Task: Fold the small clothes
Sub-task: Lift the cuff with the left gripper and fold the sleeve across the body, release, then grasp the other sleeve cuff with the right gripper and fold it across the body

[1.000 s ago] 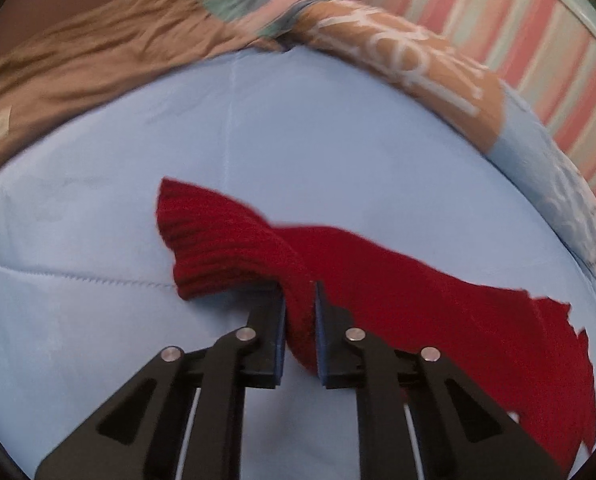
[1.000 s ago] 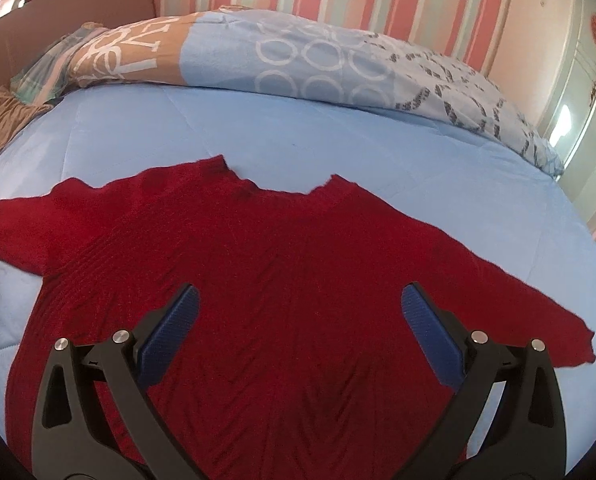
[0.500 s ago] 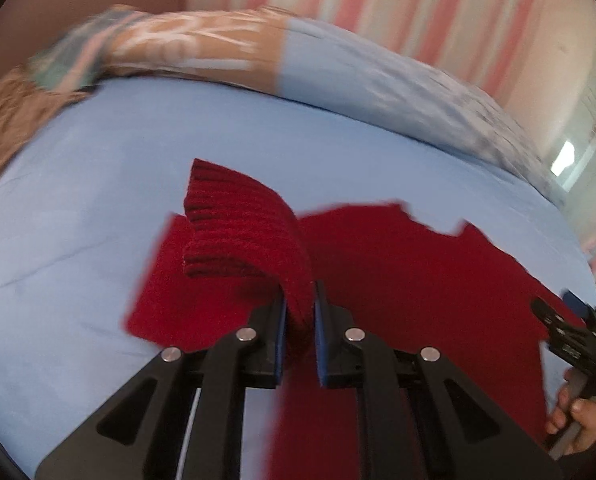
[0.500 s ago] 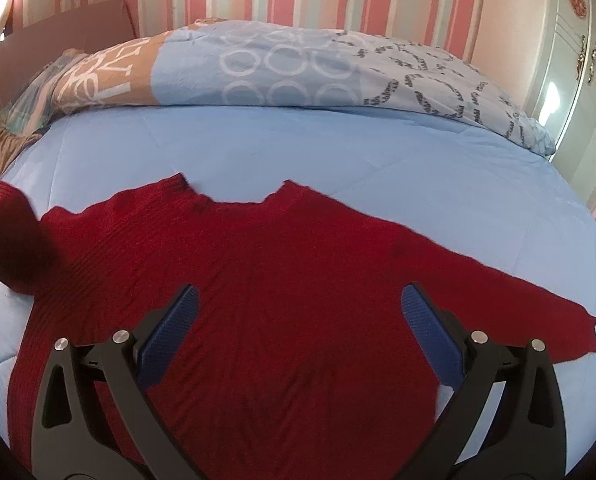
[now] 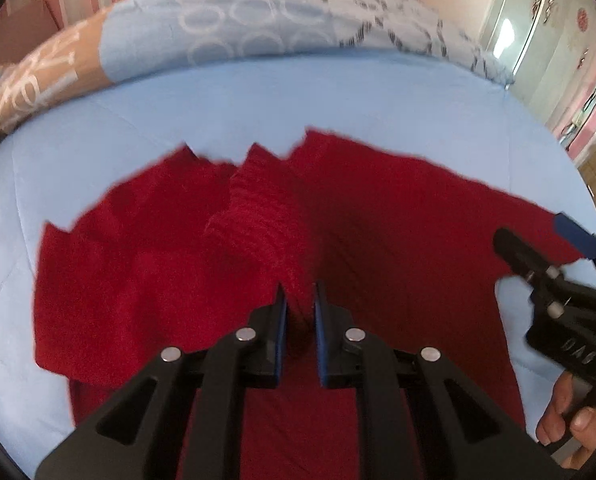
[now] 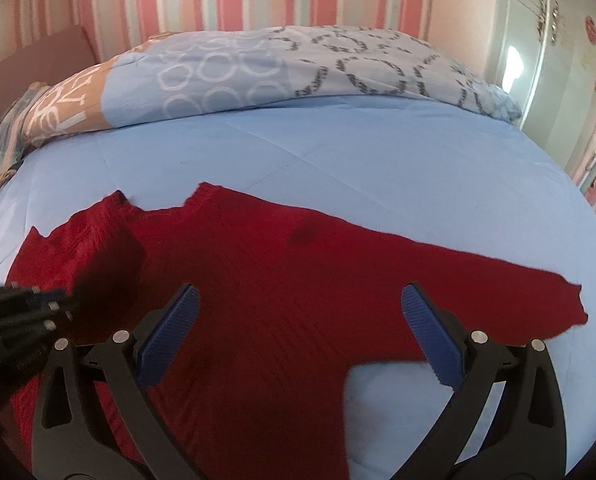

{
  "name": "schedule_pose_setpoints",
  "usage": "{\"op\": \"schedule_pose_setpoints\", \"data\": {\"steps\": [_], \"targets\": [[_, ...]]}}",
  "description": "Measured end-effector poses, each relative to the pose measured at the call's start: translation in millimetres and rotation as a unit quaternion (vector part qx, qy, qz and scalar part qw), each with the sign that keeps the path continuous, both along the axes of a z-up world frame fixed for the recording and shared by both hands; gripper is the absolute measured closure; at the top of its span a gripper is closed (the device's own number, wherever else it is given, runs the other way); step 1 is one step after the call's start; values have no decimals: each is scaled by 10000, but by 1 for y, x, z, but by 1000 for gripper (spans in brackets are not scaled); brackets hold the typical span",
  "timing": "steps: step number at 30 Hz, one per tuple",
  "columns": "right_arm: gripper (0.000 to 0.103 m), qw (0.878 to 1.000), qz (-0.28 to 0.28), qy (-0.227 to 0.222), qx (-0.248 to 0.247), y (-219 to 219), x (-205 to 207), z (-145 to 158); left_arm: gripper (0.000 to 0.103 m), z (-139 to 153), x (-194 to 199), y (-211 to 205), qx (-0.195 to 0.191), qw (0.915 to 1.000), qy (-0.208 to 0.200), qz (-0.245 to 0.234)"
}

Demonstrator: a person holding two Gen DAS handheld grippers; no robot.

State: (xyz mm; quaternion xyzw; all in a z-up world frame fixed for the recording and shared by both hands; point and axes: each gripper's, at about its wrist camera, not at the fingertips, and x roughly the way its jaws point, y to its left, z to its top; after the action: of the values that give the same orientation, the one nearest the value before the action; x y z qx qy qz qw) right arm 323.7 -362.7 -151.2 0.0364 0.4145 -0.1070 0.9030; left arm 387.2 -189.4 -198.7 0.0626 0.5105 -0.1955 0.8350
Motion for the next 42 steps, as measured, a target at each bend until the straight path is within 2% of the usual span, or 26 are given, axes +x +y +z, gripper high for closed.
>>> {"op": "schedule_pose_setpoints", "data": {"steps": [7, 9, 10, 11, 15, 24, 27, 29, 30, 32, 34, 35, 38, 42], "targets": [[3, 9999, -45, 90, 100, -6, -3, -4, 83, -23, 4, 3, 212, 9996, 203, 50], [3, 9999, -7, 138, 97, -4, -2, -7, 64, -21, 2, 8, 186, 9997, 158, 93], [3, 9998, 11, 159, 86, -2, -3, -8, 45, -20, 2, 13, 119, 9998, 110, 77], [3, 9998, 23, 199, 68, -1, -3, -11, 39, -21, -12, 16, 26, 10000, 47, 22], [3, 9995, 60, 294, 109, 4, -3, -18, 39, -16, -25, 26, 39, 9998, -169, -46], [5, 9949, 634, 667, 404, 42, -1, -36, 39, -18, -33, 79, 336, 9980, -238, 489], [17, 9905, 870, 876, 597, 53, 3, -50, 39, -21, -36, 91, 388, 9974, -189, 574], [34, 9874, 942, 969, 819, 55, 6, -58, 39, -19, -39, 98, 400, 9971, -211, 610], [37, 9862, 940, 1042, 880, 56, 8, -62, 39, -18, -40, 100, 416, 9969, -244, 627], [53, 9827, 932, 1196, 1063, 56, 13, -70, 39, -13, -41, 106, 416, 9962, -354, 676], [64, 9804, 960, 1211, 1218, 57, 13, -72, 39, -8, -41, 112, 404, 9954, -446, 746], [73, 9812, 976, 1208, 1146, 59, 14, -71, 39, -6, -39, 115, 392, 9950, -482, 783], [86, 9836, 1054, 1084, 982, 63, 13, -62, 39, 0, -37, 123, 360, 9938, -549, 895], [90, 9905, 1192, 555, 397, 64, 19, -30, 39, 13, -33, 134, 347, 9916, -670, 1048]]}}
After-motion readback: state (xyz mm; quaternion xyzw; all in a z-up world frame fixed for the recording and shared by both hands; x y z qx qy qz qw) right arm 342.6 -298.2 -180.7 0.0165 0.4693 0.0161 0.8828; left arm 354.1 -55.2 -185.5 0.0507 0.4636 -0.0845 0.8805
